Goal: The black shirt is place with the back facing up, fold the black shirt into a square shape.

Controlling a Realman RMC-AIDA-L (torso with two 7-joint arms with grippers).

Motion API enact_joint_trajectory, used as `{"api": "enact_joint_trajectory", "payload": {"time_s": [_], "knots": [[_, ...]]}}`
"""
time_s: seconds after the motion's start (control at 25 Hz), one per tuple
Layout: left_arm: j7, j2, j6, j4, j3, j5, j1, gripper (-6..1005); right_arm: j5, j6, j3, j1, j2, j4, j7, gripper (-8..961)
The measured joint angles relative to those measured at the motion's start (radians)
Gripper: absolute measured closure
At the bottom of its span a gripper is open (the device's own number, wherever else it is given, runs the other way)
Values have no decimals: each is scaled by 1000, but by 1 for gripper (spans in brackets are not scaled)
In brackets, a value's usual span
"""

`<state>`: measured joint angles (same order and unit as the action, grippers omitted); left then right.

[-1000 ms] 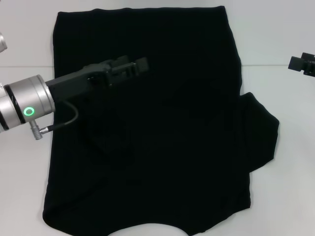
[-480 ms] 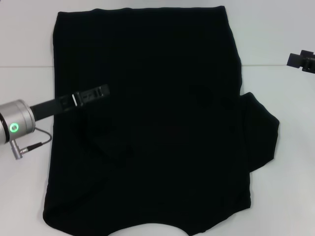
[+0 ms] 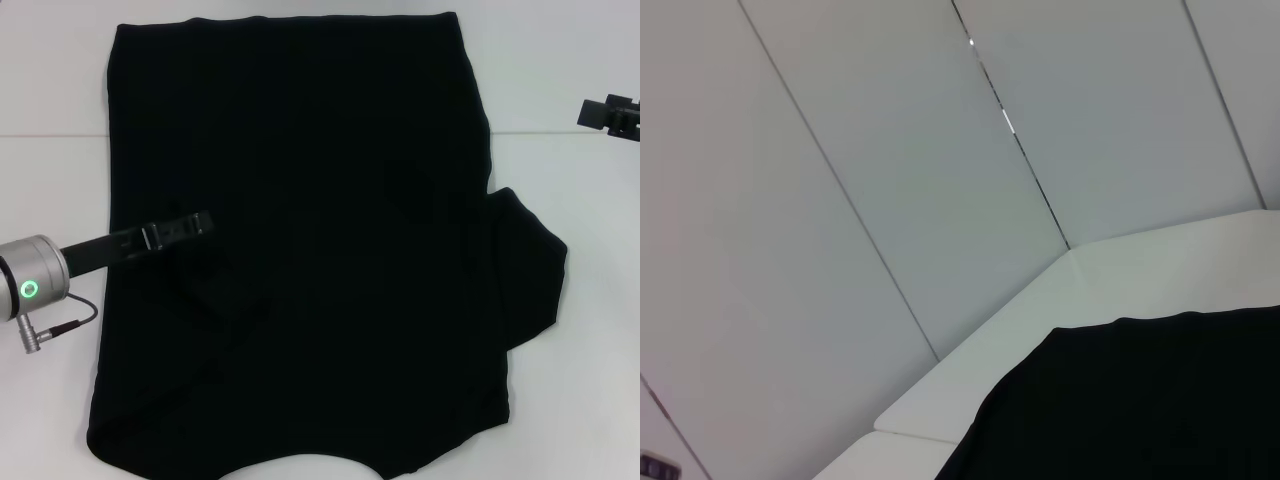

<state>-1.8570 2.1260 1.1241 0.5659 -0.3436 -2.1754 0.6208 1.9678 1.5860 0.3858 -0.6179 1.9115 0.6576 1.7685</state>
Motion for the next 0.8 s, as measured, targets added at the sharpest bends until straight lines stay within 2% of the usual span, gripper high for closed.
{"api": "enact_joint_trajectory", "payload": {"time_s": [0.28,0.56,0.8], "knots": [[15,1,-15,-46,-22,4,15,120,0,-6,0,5,3,-5,-4,10],[15,14,20,-107,-70,15,94,121,-3,-8,0,8,3,-6,-9,10],[15,14,58,-138,-70,115,121,122,-4,-8,1,10,3,-5,-11,10]]}}
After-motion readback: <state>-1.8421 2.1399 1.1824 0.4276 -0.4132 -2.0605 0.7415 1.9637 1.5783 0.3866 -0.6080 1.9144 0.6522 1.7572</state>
